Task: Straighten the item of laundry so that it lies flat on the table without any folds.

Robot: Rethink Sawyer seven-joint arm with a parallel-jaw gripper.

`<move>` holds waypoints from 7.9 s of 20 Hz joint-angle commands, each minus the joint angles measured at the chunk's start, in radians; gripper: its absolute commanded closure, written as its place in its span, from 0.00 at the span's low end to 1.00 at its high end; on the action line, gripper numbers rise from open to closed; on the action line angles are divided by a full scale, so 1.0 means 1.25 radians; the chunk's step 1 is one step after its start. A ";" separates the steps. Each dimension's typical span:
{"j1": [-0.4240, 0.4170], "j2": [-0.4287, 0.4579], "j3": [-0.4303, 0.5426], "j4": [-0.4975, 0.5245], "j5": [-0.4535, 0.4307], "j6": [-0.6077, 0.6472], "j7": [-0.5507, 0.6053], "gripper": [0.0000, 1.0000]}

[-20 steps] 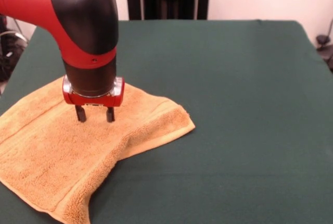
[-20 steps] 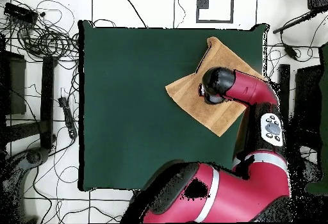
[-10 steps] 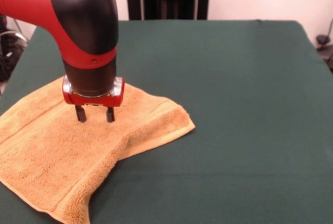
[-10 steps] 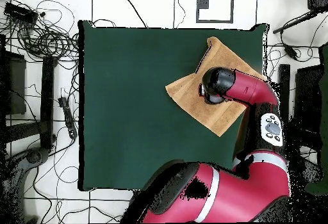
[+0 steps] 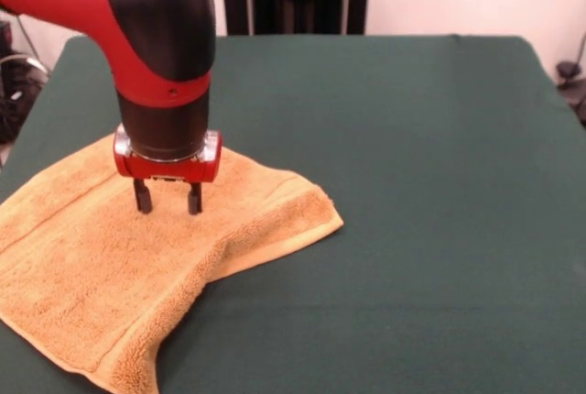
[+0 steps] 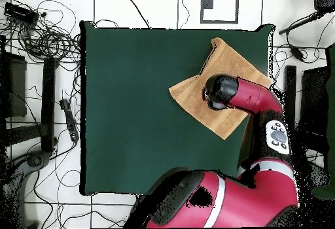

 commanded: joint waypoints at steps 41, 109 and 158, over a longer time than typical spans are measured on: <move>0.129 0.031 0.054 0.440 0.178 -0.430 0.297 0.00; 0.114 -0.169 0.014 0.598 0.124 -0.289 0.132 0.00; -0.006 0.054 0.056 -0.030 -0.006 0.076 0.053 0.00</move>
